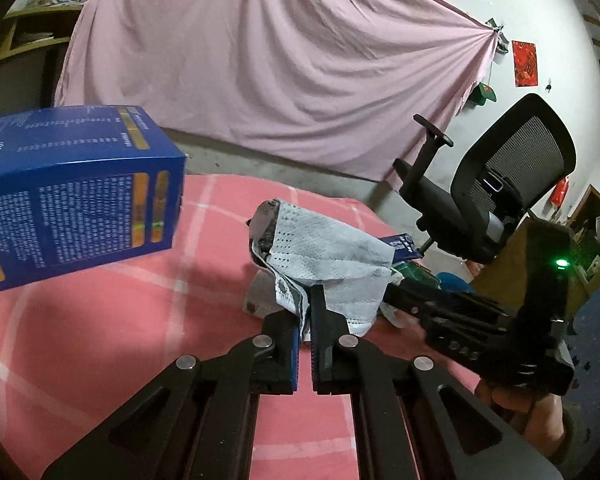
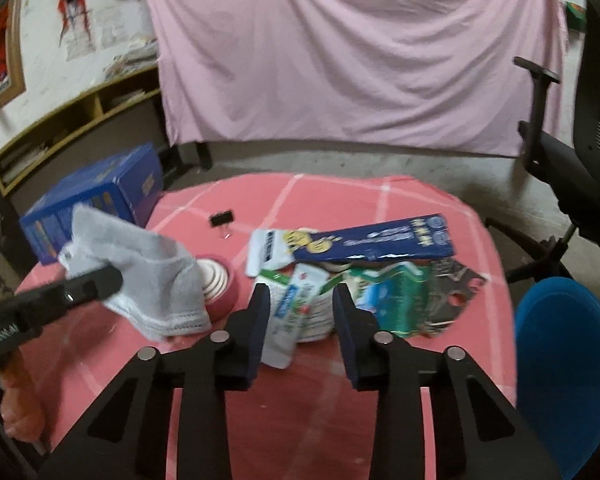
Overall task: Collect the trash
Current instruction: 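Grasp the grey face mask with the left tool while the right tool grasps the toothpaste tube, then lift the mask and toothpaste tube and carry them over the blue bucket, then open both tools to drop the mask and tube into the bucket, then move both tools back over the table toward the remaining trash, then lower the left tool toward the pink tape roll while the right tool approaches the wrappers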
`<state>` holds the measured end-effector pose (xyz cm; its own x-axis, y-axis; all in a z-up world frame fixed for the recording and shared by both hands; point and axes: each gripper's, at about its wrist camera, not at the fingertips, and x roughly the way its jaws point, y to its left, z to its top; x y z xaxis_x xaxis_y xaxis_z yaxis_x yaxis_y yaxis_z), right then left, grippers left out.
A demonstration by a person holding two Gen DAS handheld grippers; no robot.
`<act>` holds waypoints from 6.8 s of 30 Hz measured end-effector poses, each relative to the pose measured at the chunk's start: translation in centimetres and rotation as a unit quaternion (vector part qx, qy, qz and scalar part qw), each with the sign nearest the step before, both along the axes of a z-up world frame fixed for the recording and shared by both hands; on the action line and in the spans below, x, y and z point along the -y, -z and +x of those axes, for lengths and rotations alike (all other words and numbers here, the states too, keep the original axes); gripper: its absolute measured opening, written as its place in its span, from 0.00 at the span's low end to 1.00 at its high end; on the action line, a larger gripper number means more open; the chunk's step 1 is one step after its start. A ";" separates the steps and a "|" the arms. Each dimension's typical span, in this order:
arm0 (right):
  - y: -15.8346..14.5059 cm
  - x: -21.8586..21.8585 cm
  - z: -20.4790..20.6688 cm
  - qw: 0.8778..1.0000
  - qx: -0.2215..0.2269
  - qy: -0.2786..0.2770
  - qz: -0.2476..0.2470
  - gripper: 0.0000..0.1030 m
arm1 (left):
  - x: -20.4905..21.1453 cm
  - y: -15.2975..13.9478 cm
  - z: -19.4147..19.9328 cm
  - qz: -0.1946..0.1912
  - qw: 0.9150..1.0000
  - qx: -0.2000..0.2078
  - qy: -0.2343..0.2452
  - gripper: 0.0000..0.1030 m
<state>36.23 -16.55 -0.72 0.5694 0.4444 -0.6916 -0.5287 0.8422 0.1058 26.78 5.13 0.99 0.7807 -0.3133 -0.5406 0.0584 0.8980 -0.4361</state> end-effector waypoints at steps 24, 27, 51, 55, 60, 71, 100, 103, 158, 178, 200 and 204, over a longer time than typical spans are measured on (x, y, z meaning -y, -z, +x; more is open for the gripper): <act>1.7 -0.4 -0.4 0.998 -0.058 -0.007 -0.039 0.15 | 0.6 0.6 0.0 0.011 1.000 -0.019 0.012 0.02; 1.7 -0.3 -0.7 0.998 -0.056 -0.007 -0.037 0.14 | 1.1 0.6 -0.2 0.020 1.000 -0.016 0.017 0.02; -6.0 5.0 -8.7 0.972 0.208 0.003 0.111 0.14 | 8.4 -3.5 -5.3 0.118 0.976 0.183 0.010 0.00; -7.8 7.2 -10.4 0.955 0.265 0.020 0.133 0.14 | 11.2 -5.1 -6.3 0.133 0.965 0.227 0.016 0.00; -9.3 10.4 -11.7 0.937 0.307 0.049 0.158 0.14 | 14.6 -6.1 -6.2 0.147 0.957 0.247 0.042 0.00; -9.0 18.1 -12.7 0.922 0.329 0.140 0.148 0.14 | 24.6 -6.5 -3.5 0.150 0.945 0.265 0.117 0.00; -1.9 28.7 -6.1 0.937 0.140 0.280 0.156 0.15 | 35.2 -0.4 7.5 0.132 0.970 0.020 0.203 0.01; -1.5 29.0 -5.8 0.937 0.127 0.285 0.155 0.16 | 35.2 0.0 8.0 0.135 0.970 0.003 0.202 0.06; -9.4 16.1 -10.2 0.888 0.385 0.217 0.125 1.00 | 11.4 -6.1 -2.8 0.160 0.957 0.220 -0.103 0.99; -5.6 6.0 -6.0 0.950 0.288 0.115 0.047 1.00 | 3.0 -0.3 -2.2 0.150 0.973 0.125 -0.125 0.99; -1.0 4.5 0.2 0.996 0.045 0.067 0.034 0.29 | 4.0 2.0 3.9 0.100 0.994 -0.029 0.020 0.80; -0.6 4.2 0.6 0.997 0.030 0.063 0.024 0.25 | 4.9 2.8 5.6 0.105 0.991 -0.065 0.047 0.70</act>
<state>36.87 -20.72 -0.10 0.6622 0.3984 -0.6346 -0.4256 0.8971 0.1190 32.33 0.27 -1.81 0.6729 -0.2509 -0.6958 0.1016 0.9631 -0.2491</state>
